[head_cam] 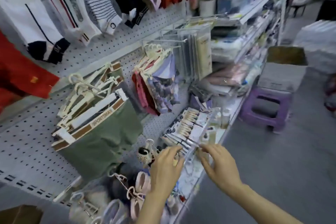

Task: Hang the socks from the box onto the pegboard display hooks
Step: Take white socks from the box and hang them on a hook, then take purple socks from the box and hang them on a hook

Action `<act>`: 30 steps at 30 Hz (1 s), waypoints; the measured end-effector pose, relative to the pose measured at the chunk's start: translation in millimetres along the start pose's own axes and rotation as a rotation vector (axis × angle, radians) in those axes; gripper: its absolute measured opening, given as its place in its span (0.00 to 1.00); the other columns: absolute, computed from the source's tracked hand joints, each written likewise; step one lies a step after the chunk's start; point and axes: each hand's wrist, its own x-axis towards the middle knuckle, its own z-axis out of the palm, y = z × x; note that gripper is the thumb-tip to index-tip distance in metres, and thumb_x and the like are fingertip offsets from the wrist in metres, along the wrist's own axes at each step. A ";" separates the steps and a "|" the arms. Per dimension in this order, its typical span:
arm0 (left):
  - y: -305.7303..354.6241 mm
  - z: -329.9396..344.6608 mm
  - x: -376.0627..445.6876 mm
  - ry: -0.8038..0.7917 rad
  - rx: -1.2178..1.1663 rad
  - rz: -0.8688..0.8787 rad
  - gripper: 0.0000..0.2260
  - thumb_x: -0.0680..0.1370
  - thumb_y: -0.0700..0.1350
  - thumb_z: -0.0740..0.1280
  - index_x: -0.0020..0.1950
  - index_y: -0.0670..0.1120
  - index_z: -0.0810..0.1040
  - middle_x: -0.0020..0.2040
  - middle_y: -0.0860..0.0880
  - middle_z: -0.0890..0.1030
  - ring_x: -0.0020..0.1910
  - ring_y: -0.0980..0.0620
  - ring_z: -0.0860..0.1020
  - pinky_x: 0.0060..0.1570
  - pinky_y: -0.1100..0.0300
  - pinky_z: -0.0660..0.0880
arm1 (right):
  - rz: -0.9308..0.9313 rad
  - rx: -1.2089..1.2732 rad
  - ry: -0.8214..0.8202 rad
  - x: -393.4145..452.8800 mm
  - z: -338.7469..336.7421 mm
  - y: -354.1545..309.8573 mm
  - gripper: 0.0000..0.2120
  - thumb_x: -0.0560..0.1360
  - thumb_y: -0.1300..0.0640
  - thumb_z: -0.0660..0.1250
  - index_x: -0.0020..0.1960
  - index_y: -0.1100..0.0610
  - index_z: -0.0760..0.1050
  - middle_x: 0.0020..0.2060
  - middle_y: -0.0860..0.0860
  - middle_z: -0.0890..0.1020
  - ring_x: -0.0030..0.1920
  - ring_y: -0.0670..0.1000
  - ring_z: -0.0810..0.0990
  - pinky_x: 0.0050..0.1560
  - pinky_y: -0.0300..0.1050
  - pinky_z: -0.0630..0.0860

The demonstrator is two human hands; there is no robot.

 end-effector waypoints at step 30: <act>170.3 352.7 228.1 -0.862 -0.179 0.148 0.13 0.77 0.49 0.70 0.61 0.52 0.80 0.56 0.56 0.81 0.50 0.58 0.79 0.50 0.75 0.68 | 0.943 -0.160 -0.148 18.6 -82.6 352.7 0.12 0.76 0.54 0.68 0.59 0.49 0.79 0.47 0.41 0.81 0.47 0.43 0.80 0.43 0.36 0.72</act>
